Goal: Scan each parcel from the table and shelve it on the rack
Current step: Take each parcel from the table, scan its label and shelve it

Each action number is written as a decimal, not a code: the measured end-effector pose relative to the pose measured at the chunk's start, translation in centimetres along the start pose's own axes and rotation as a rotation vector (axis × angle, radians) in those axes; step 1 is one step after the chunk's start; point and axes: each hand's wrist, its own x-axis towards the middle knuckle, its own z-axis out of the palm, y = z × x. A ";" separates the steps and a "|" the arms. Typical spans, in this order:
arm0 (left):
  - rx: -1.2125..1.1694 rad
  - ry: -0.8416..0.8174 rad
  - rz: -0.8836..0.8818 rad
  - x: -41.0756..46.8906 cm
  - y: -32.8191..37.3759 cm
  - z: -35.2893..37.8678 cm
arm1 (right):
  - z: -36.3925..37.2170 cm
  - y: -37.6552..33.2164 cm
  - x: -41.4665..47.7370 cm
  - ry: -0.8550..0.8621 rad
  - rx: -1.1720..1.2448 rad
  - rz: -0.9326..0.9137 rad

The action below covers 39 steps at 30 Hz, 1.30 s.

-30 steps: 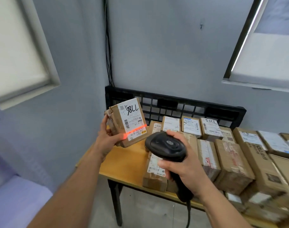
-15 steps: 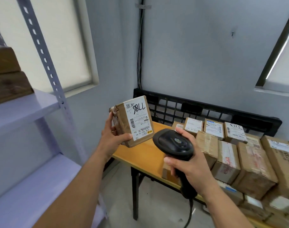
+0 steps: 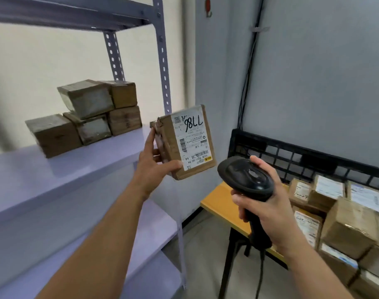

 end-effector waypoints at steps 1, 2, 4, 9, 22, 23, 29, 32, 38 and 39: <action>0.011 0.022 0.009 -0.2 0.5 -1.4 | 1.2 0.0 0.3 -0.019 0.010 0.003; 0.022 0.054 0.020 -0.4 0.9 -3.0 | 2.3 0.0 0.6 -0.042 0.018 0.005; 0.037 0.113 0.038 -0.7 1.6 -5.9 | 4.6 0.2 1.2 -0.078 0.029 0.006; 0.083 0.256 0.109 -2.1 2.7 -13.0 | 9.8 0.8 2.5 -0.144 0.030 -0.011; 0.169 0.674 -0.152 -6.1 1.3 -28.0 | 20.2 2.1 3.7 -0.300 0.054 0.021; 0.180 0.699 -0.167 -6.3 0.9 -28.7 | 20.7 2.3 3.8 -0.306 0.058 0.023; 0.421 0.804 -0.220 -5.3 0.2 -31.1 | 22.7 2.7 4.0 -0.341 0.077 0.049; 0.606 0.765 -0.227 -4.0 -0.2 -31.6 | 23.2 2.5 4.2 -0.337 0.073 0.054; 0.725 0.642 -0.238 -2.5 -1.6 -32.5 | 23.6 2.8 5.0 -0.327 0.071 0.048; 0.733 0.648 -0.233 -2.1 -1.7 -32.9 | 23.8 2.9 5.1 -0.326 0.069 0.048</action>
